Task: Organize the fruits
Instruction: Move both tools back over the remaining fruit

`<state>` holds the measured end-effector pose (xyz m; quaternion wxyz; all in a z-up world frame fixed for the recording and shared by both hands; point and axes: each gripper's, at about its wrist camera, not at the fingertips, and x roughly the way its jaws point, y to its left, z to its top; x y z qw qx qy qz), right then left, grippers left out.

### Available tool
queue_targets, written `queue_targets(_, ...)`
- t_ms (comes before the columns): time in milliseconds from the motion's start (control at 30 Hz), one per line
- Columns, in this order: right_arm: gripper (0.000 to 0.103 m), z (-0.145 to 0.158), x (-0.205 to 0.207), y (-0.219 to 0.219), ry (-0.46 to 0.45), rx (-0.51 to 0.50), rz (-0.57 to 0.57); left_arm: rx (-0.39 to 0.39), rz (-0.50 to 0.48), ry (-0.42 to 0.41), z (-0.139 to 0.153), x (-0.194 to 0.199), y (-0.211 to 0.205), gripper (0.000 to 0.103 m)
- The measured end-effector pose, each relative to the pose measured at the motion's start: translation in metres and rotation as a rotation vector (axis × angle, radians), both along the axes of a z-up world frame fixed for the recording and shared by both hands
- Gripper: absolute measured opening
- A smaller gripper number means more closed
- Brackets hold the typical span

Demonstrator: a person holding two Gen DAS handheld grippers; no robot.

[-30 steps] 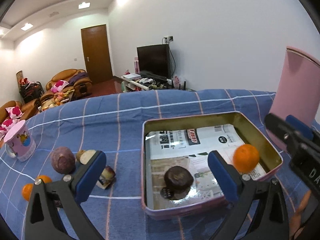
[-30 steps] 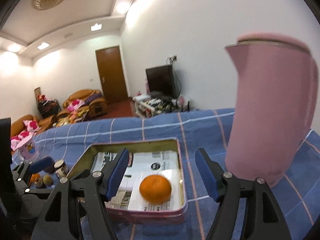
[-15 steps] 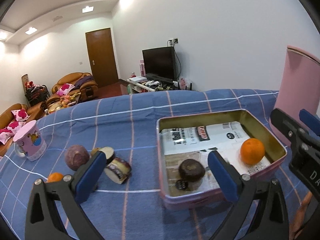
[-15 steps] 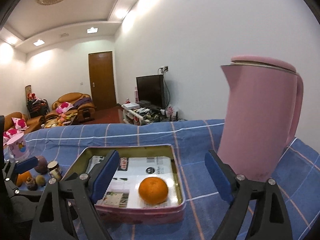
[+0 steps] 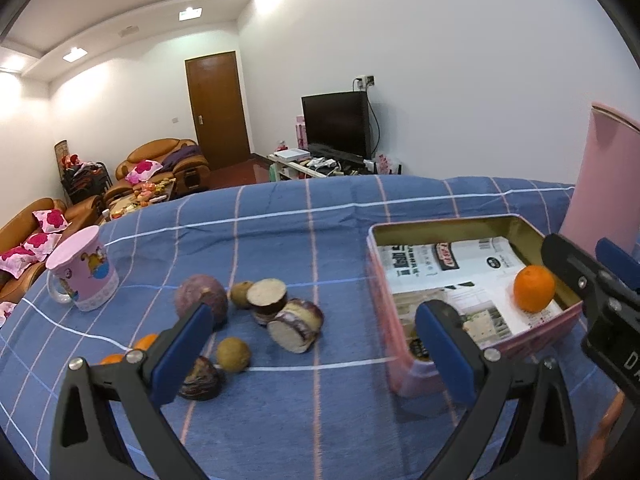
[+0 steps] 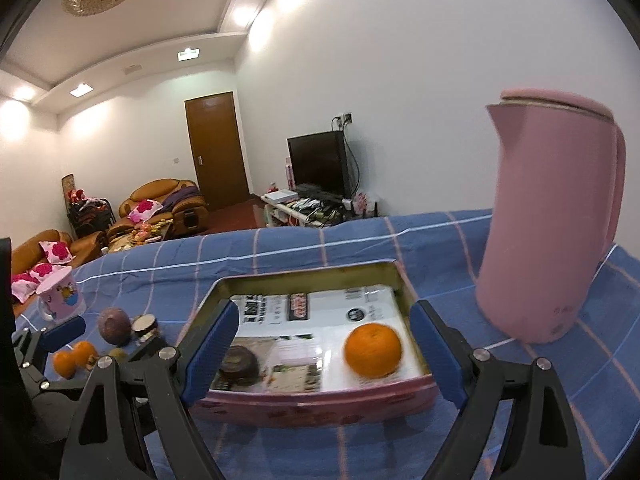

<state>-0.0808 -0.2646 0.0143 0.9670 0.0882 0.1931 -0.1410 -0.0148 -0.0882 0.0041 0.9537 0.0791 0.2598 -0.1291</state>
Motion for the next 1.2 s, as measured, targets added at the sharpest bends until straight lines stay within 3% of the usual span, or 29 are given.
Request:
queue_targets(533, 0.089, -0.005, 0.021, 0.06, 0.019, 0.027, 0.1, 0.004, 0.06, 0.018, -0.003, 0.012, 0.05, 0.103)
queue_targets(867, 0.088, -0.007, 0.037, 0.103, 0.041, 0.022, 0.173, 0.019, 0.127, 0.051, -0.007, 0.033, 0.103, 0.103)
queue_targets(1000, 0.088, -0.009, 0.044, 0.115, 0.06, 0.027, 0.202, 0.01, 0.125, 0.098, -0.009, 0.045, 0.133, 0.103)
queue_targets(1200, 0.088, -0.013, 0.053, 0.129, 0.108, 0.027, 0.25, -0.048, -0.001, 0.236, -0.02, 0.061, 0.181, 0.103)
